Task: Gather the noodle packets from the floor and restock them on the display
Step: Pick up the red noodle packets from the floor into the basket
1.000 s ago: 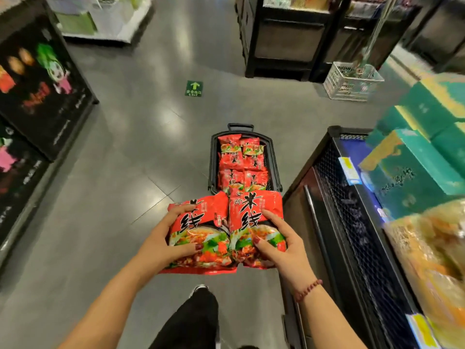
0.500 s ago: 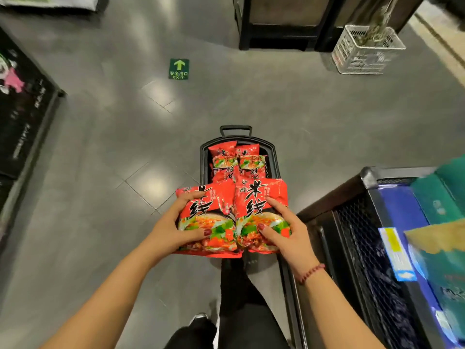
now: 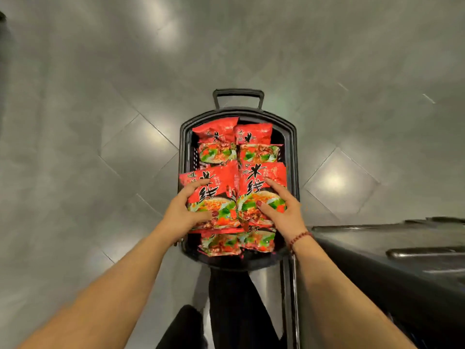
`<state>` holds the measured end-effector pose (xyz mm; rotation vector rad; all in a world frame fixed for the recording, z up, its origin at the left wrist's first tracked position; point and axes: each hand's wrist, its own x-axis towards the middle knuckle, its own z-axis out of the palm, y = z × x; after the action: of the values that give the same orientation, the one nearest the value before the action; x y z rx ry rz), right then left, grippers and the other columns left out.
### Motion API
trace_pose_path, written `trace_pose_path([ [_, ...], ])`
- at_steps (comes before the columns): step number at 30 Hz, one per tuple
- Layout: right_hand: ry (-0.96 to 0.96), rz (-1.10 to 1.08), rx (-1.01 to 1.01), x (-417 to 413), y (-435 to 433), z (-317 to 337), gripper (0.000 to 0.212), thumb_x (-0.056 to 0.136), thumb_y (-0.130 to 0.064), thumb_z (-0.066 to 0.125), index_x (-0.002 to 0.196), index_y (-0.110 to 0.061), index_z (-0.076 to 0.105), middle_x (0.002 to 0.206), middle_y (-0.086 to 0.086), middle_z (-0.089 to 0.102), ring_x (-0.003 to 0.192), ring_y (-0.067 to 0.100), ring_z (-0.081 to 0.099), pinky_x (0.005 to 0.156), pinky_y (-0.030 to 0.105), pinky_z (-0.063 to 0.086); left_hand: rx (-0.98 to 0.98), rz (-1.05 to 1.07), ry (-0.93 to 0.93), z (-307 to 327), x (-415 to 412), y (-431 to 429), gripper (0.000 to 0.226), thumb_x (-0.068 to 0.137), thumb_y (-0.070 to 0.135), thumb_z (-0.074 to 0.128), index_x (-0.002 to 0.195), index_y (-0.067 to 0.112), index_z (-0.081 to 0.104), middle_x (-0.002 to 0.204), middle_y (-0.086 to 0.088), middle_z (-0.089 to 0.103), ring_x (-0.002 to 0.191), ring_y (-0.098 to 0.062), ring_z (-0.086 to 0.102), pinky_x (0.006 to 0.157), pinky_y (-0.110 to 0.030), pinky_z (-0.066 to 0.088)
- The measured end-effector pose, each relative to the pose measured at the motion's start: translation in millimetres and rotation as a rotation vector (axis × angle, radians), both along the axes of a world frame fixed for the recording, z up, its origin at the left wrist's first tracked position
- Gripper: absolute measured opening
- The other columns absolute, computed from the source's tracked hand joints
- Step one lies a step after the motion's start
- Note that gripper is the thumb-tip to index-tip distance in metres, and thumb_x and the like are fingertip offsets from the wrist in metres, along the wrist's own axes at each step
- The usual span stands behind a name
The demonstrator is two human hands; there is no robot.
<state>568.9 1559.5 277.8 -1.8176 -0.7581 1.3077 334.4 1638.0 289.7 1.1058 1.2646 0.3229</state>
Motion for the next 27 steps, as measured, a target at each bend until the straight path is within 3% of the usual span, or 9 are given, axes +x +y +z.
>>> trace_pose_path([
  [7, -0.099, 0.085, -0.070, 20, 17, -101, 0.060, 0.083, -0.004, 0.071, 0.133, -0.033, 0.055, 0.135, -0.015, 0.052, 0.128, 0.002, 0.044, 0.111, 0.035, 0.037, -0.026, -0.071, 0.101, -106, 18, 21, 0.079, 0.074, -0.001, 0.079, 0.118, 0.059, 0.053, 0.139, 0.010, 0.050, 0.129, -0.021, 0.049, 0.103, -0.049, 0.046],
  [10, -0.224, 0.145, -0.078, 16, 13, -124, 0.057, 0.085, -0.017, 0.071, 0.132, -0.042, 0.050, 0.135, -0.013, 0.045, 0.130, 0.011, 0.040, 0.112, 0.044, 0.035, 0.066, -0.170, 0.186, -127, 25, 19, 0.077, 0.076, 0.007, 0.079, 0.128, 0.055, 0.048, 0.139, 0.005, 0.041, 0.131, -0.017, 0.040, 0.111, -0.047, 0.037],
  [12, -0.558, 0.227, -0.160, 12, 10, -131, 0.057, 0.085, -0.032, 0.068, 0.135, -0.046, 0.044, 0.150, 0.003, 0.029, 0.140, 0.026, 0.026, 0.115, 0.052, 0.025, 0.302, -0.253, 0.409, -135, 27, 15, 0.074, 0.076, 0.028, 0.080, 0.138, 0.048, 0.042, 0.149, -0.008, 0.027, 0.140, -0.024, 0.025, 0.119, -0.045, 0.022],
  [14, -0.976, 0.356, -0.147, 7, 5, -133, 0.062, 0.087, -0.040, 0.062, 0.143, -0.039, 0.036, 0.158, 0.013, 0.009, 0.146, 0.033, 0.007, 0.118, 0.051, 0.007, 0.670, -0.355, 0.675, -136, 28, 10, 0.076, 0.079, 0.052, 0.067, 0.146, 0.039, 0.035, 0.157, -0.011, 0.012, 0.146, -0.030, 0.010, 0.121, -0.044, 0.006],
  [16, -1.118, 0.474, -0.051, 1, 3, -133, 0.065, 0.091, -0.041, 0.054, 0.149, -0.033, 0.027, 0.160, 0.012, 0.004, 0.147, 0.032, 0.000, 0.119, 0.047, -0.004, 0.941, -0.517, 0.750, -139, 31, 8, 0.075, 0.085, 0.059, 0.051, 0.150, 0.032, 0.025, 0.159, -0.008, 0.011, 0.147, -0.031, 0.006, 0.119, -0.047, -0.007],
  [18, -1.120, 0.554, -0.023, -4, 4, -142, 0.062, 0.095, -0.046, 0.043, 0.151, -0.032, 0.022, 0.160, 0.007, 0.001, 0.148, 0.029, -0.001, 0.118, 0.043, -0.011, 1.053, -0.705, 0.721, -148, 35, 11, 0.072, 0.090, 0.059, 0.044, 0.152, 0.031, 0.019, 0.161, -0.005, 0.013, 0.147, -0.032, 0.010, 0.118, -0.049, -0.011],
  [21, -1.089, 0.576, -0.105, -7, 6, -162, 0.060, 0.098, -0.053, 0.032, 0.152, -0.034, 0.014, 0.159, 0.003, -0.005, 0.148, 0.026, -0.003, 0.118, 0.044, -0.008, 0.963, -0.851, 0.775, -163, 37, 17, 0.071, 0.091, 0.066, 0.028, 0.152, 0.033, 0.013, 0.161, -0.004, 0.012, 0.147, -0.030, 0.010, 0.119, -0.047, -0.009],
  [24, -1.062, 0.580, -0.152, 0, 4, -176, 0.060, 0.098, -0.055, 0.029, 0.152, -0.036, 0.009, 0.158, 0.002, -0.011, 0.148, 0.025, -0.007, 0.119, 0.046, -0.001, 0.854, -0.919, 0.881, -174, 34, 17, 0.074, 0.089, 0.072, 0.009, 0.150, 0.037, -0.011, 0.159, -0.001, -0.016, 0.147, -0.025, -0.014, 0.118, -0.047, -0.012],
  [27, -0.994, 0.581, -0.244, 9, 2, -174, 0.060, 0.099, -0.056, 0.024, 0.152, -0.036, 0.003, 0.155, 0.000, -0.019, 0.146, 0.022, -0.015, 0.119, 0.046, 0.000, 0.798, -0.964, 0.899, -169, 35, 15, 0.073, 0.089, 0.072, 0.009, 0.146, 0.036, -0.021, 0.154, 0.001, -0.028, 0.144, -0.026, -0.025, 0.116, -0.048, -0.015],
])
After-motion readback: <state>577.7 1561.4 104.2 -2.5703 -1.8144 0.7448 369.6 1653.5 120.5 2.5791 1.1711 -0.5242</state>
